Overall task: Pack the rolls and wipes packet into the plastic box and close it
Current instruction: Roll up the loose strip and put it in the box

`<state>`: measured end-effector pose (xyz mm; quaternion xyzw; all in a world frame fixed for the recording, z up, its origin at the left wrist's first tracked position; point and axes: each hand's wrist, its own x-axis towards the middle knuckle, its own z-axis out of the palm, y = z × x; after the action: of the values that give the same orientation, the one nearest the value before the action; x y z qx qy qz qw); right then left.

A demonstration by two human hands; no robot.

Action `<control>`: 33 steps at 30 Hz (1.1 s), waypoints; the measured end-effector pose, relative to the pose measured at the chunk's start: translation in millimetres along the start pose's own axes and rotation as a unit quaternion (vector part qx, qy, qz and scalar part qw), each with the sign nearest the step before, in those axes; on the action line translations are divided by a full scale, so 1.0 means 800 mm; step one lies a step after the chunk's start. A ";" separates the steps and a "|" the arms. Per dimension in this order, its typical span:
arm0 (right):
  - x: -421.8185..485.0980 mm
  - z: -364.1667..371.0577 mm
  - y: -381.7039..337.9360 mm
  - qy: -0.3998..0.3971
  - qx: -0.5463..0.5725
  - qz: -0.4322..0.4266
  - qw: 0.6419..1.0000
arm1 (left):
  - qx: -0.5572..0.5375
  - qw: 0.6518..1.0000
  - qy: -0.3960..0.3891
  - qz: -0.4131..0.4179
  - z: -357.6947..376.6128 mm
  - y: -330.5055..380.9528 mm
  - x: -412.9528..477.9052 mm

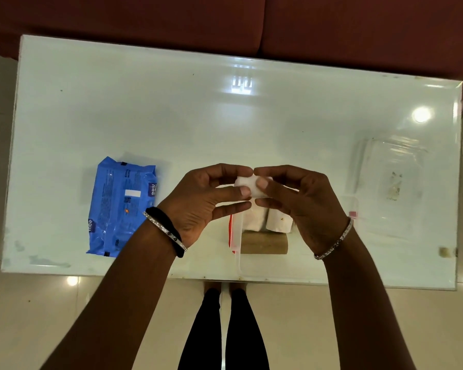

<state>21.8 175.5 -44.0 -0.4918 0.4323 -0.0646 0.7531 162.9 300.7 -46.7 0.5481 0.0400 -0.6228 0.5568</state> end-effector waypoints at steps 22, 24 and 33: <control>-0.079 -0.100 0.113 0.152 -0.468 0.083 0.867 | 0.464 0.823 0.293 0.149 0.050 -0.132 -0.029; -0.069 -0.088 0.120 0.140 -0.518 0.113 0.836 | 0.483 0.807 0.306 0.150 0.045 -0.134 -0.028; -0.037 -0.074 0.145 0.163 -0.549 0.214 0.791 | 0.406 0.854 0.292 0.146 0.035 -0.139 -0.022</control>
<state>-77.0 209.4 -127.1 -0.6999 0.6052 0.2674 0.2690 59.2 335.6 -84.8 0.8814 -0.1363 -0.3065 0.3327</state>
